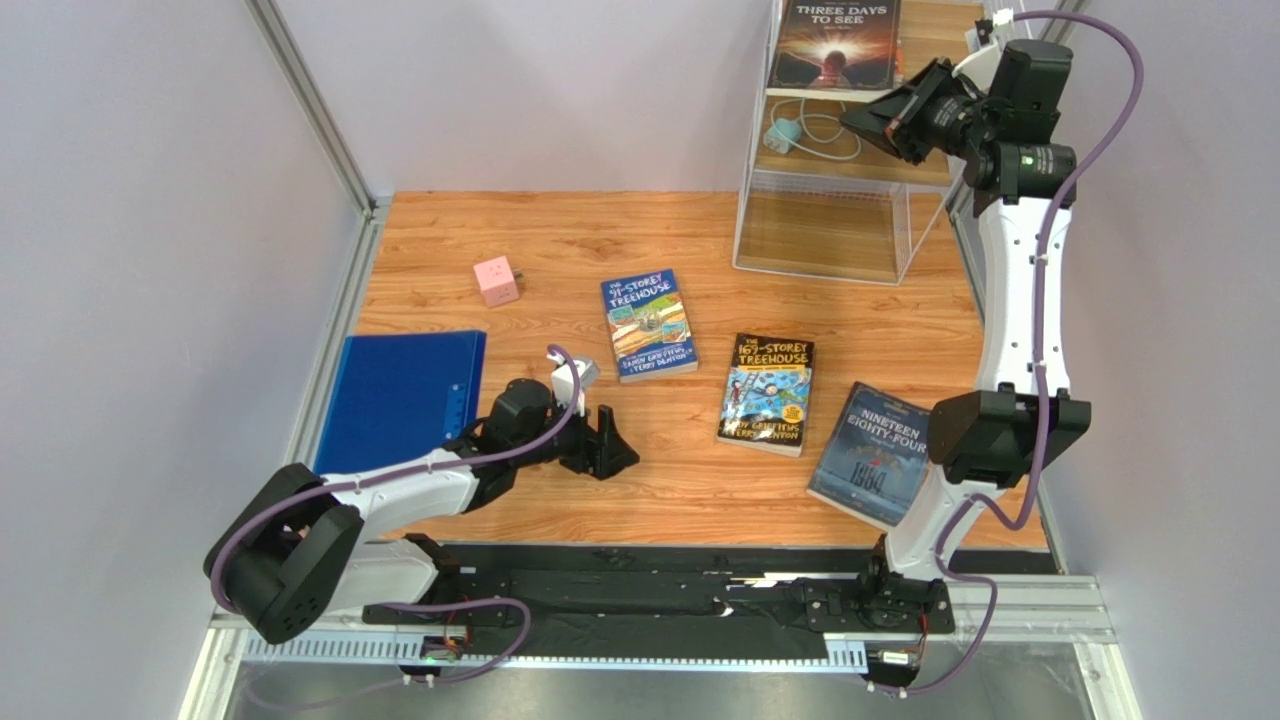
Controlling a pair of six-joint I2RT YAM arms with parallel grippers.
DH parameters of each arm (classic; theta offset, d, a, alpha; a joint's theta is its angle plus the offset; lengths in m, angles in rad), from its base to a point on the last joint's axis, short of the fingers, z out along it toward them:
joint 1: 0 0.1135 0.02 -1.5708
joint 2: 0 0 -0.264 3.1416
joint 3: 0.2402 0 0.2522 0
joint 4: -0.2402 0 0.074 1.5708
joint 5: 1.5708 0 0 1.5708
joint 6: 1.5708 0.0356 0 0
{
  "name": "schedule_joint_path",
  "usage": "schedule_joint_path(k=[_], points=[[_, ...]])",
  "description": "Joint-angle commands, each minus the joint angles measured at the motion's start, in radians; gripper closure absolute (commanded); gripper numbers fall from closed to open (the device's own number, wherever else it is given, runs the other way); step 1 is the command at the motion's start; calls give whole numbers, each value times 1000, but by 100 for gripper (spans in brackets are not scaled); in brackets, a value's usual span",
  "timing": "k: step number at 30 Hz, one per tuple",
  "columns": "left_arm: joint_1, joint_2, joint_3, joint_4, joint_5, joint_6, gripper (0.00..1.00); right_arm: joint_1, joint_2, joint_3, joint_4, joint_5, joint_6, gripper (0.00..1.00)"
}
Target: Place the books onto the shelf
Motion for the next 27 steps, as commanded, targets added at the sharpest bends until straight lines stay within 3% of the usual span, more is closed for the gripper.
schedule_joint_path(k=[1,9,15,27], points=[[-7,4,-8,46,16,-2,18,-3,60,71,70,33,30,100],[-7,27,-3,56,27,-2,19,3,83,74,119,-3,62,100],[-7,49,9,58,38,-2,20,58,-57,-48,136,50,-25,100],[-9,35,-2,59,33,-2,21,199,81,157,56,170,-52,100]])
